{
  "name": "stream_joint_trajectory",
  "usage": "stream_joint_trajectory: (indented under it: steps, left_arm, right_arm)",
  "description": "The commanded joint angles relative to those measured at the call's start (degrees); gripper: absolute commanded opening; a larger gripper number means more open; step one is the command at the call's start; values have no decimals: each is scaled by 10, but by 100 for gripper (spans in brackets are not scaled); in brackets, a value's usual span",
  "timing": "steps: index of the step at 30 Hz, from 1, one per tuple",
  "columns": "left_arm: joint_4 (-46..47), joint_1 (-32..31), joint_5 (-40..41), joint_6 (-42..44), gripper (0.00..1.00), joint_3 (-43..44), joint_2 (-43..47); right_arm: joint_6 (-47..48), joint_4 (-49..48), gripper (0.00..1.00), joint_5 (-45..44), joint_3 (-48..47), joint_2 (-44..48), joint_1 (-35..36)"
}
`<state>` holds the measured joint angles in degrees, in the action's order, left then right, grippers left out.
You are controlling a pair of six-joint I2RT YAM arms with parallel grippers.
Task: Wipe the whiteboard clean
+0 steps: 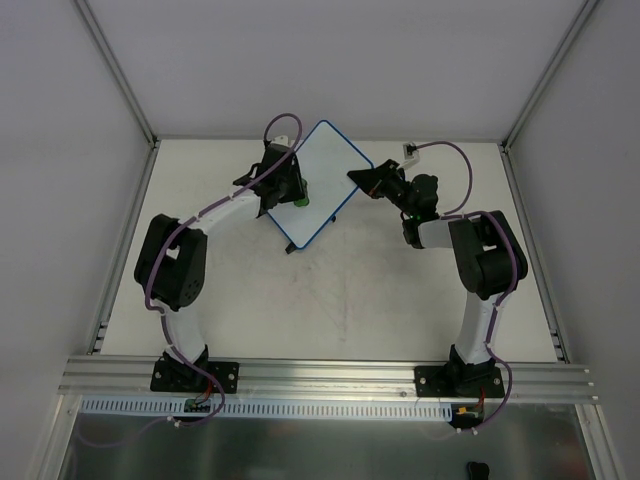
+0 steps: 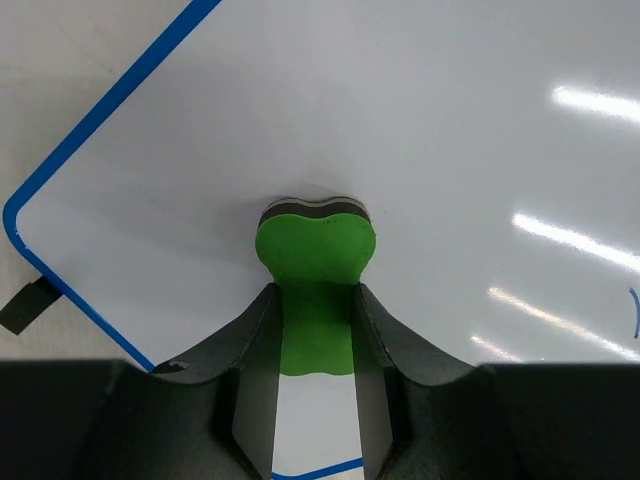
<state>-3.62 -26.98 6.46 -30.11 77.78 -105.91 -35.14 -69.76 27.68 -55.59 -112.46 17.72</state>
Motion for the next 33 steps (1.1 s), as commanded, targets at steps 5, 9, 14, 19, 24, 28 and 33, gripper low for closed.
stream_joint_trajectory:
  steps: [5, 9, 14, 19, 24, 28, 33]
  left_arm:
    - [-31, -49, -53, 136, 0, 74, -35]
    - [-46, -51, -108, 191, 0, 95, -44]
    - [-91, -55, -135, 275, 0, 116, -50]
    - [-123, -91, -98, 356, 0, 133, -53]
    - [-126, -115, -84, 396, 0, 142, -53]
    - [-125, -121, -99, 404, 0, 147, -44]
    - [-131, -121, -67, 404, 0, 178, -56]
  right_arm:
    - [21, -51, 0, 49, 0, 12, 12]
    - [20, -53, 0, 49, -1, 10, 13]
    - [18, -55, 0, 50, -1, 9, 12]
    - [16, -56, 0, 51, -4, 8, 12]
    - [16, -56, 0, 52, -3, 8, 12]
    - [16, -56, 0, 51, -2, 8, 12]
    - [17, -56, 0, 52, -2, 8, 12]
